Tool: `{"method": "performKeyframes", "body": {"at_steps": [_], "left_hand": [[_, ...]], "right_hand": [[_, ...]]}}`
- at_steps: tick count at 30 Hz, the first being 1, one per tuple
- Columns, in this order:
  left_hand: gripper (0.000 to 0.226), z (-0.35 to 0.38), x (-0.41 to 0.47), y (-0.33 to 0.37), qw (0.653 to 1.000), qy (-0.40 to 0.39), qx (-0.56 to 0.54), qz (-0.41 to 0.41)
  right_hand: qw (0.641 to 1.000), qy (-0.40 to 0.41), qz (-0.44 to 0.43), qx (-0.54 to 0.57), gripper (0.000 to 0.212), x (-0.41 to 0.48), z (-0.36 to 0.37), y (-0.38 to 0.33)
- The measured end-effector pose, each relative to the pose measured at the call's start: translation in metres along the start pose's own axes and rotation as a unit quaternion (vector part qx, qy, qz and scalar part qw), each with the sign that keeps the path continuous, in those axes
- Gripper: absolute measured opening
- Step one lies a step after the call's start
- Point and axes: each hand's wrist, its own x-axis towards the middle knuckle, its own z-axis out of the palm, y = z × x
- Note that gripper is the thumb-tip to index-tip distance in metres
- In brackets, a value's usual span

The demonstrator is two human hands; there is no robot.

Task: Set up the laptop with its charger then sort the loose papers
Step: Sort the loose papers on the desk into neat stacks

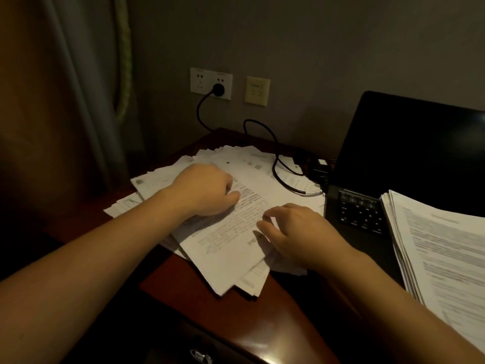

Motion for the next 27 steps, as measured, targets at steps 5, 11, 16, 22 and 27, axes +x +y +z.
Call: {"method": "performKeyframes", "body": {"at_steps": [5,11,16,22,27], "left_hand": [[0.043,0.006,0.012,-0.022,0.994,-0.047,-0.073,0.067],[0.045,0.002,-0.004,-0.027,0.999,-0.03,0.016,-0.001],[0.036,0.01,-0.016,-0.033,0.997,-0.036,-0.063,0.028],[0.084,0.001,-0.008,-0.034,0.995,-0.095,-0.012,0.029],[0.114,-0.005,0.051,-0.03,0.98,-0.182,-0.059,0.047]], "right_hand": [[0.999,-0.02,-0.028,-0.038,0.048,0.006,-0.005,0.007],[0.997,-0.05,-0.041,-0.039,0.046,0.03,-0.007,0.017],[0.989,-0.063,-0.005,-0.135,0.051,0.044,-0.006,0.011],[0.999,-0.043,-0.02,-0.014,0.047,0.032,-0.016,0.002],[0.998,0.008,0.025,0.057,0.043,0.012,-0.016,-0.003]]}}
